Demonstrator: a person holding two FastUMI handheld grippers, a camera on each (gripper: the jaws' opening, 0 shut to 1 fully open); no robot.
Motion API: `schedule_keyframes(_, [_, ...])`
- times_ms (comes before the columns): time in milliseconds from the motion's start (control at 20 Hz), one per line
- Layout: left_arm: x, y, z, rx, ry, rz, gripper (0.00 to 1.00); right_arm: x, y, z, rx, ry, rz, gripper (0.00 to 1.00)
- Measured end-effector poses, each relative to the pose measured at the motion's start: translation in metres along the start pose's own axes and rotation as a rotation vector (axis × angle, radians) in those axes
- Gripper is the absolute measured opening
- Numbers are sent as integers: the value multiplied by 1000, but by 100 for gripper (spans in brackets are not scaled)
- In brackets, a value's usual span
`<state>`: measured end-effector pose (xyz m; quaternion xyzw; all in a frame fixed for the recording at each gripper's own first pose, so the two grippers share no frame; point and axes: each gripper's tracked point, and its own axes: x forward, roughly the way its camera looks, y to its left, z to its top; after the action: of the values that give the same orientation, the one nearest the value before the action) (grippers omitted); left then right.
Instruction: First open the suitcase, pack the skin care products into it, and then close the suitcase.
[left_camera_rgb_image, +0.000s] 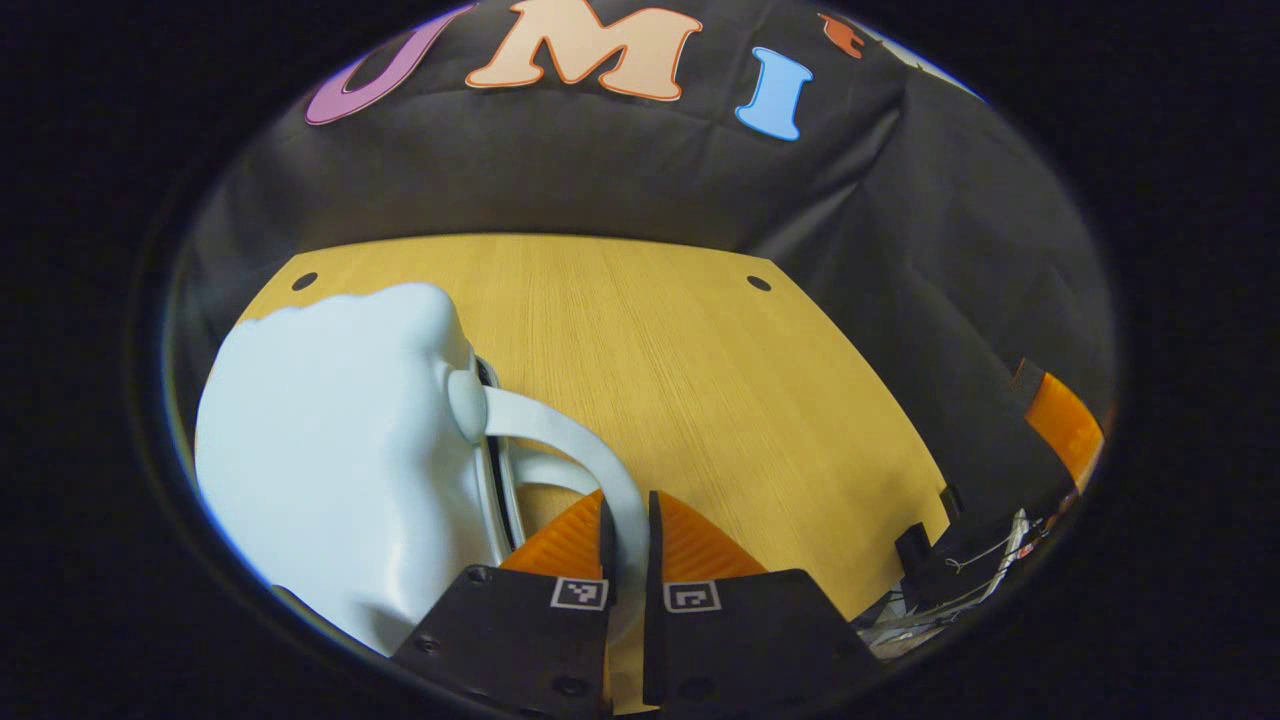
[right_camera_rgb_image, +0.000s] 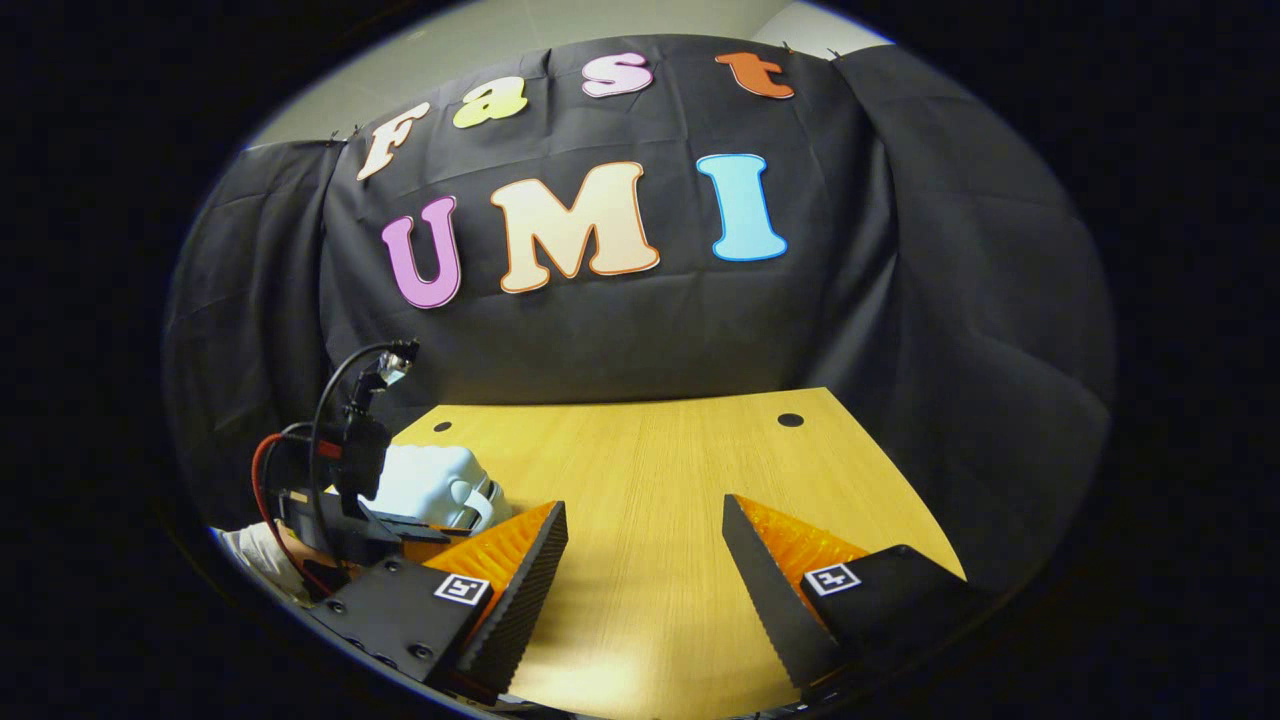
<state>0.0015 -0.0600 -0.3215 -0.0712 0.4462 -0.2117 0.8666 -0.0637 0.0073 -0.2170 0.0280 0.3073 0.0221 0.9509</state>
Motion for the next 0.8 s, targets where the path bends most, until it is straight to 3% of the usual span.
schedule_keyframes(150, [1,-6,3,41,-29,18,11,-1,-3,4,-4,-9,4,98])
schedule_keyframes(200, [-5,-14,9,61,-58,16,19,0,-4,8,-5,-18,4,98])
schedule_keyframes(250, [-12,-21,16,79,-88,18,47,1,-3,12,-6,-27,6,98])
schedule_keyframes(300, [-19,-25,20,88,-115,29,55,3,-3,15,-5,-37,8,98])
schedule_keyframes(350, [-28,-30,27,86,-153,35,77,4,-2,20,-6,-46,11,98])
schedule_keyframes(450, [-48,-38,47,83,-239,50,100,7,1,30,-6,-68,17,98])
schedule_keyframes(700, [-117,-51,130,181,-509,110,94,9,14,66,-7,-151,30,98])
schedule_keyframes(750, [-134,-52,149,192,-572,126,96,7,19,76,-10,-179,31,93])
schedule_keyframes(800, [-146,-43,162,194,-619,135,95,5,22,87,-9,-209,28,98])
